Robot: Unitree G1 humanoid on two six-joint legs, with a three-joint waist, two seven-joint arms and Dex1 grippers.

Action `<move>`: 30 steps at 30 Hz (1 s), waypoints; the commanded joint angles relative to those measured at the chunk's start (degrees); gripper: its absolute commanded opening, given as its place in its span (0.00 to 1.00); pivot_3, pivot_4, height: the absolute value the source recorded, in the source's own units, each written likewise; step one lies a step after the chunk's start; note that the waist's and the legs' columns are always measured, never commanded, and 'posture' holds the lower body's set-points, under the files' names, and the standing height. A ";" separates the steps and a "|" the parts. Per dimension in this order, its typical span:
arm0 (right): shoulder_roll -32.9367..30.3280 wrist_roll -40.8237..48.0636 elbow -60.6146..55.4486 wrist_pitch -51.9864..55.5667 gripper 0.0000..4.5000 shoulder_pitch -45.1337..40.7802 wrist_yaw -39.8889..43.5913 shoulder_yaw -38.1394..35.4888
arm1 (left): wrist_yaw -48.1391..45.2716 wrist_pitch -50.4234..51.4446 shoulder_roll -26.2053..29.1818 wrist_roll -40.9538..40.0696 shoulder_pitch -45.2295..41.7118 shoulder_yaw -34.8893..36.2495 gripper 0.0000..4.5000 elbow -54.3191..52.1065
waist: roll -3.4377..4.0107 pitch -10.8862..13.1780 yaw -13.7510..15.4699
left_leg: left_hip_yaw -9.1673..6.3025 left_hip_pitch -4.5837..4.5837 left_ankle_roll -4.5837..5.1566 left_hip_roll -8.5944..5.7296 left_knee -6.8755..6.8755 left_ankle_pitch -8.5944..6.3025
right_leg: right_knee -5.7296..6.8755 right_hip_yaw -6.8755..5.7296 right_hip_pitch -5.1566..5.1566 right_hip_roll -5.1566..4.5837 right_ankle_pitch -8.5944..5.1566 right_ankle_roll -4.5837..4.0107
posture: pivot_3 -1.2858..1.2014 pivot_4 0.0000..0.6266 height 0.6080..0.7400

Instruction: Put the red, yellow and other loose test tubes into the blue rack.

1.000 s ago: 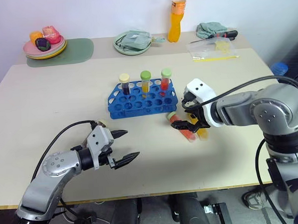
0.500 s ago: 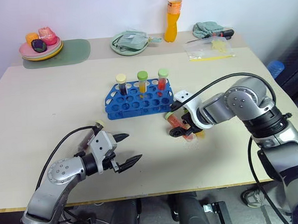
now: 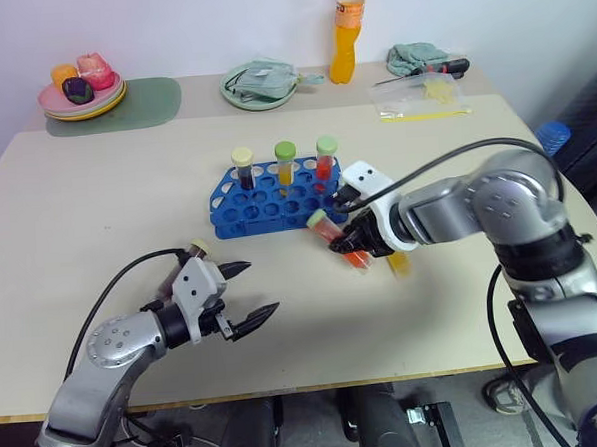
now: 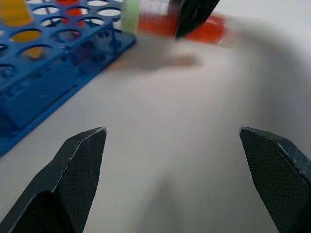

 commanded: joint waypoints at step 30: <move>30.16 -58.75 23.58 -86.91 0.18 22.60 6.58 -1.70 | 3.59 1.98 -3.98 -4.07 -4.55 1.90 1.00 0.03 | 0.00 -0.04 -0.30 | 0.03 0.32 -0.12 0.19 0.01 0.07 | 0.47 0.11 0.03 0.30 -0.06 -0.12 | 0.52 0.24 1.00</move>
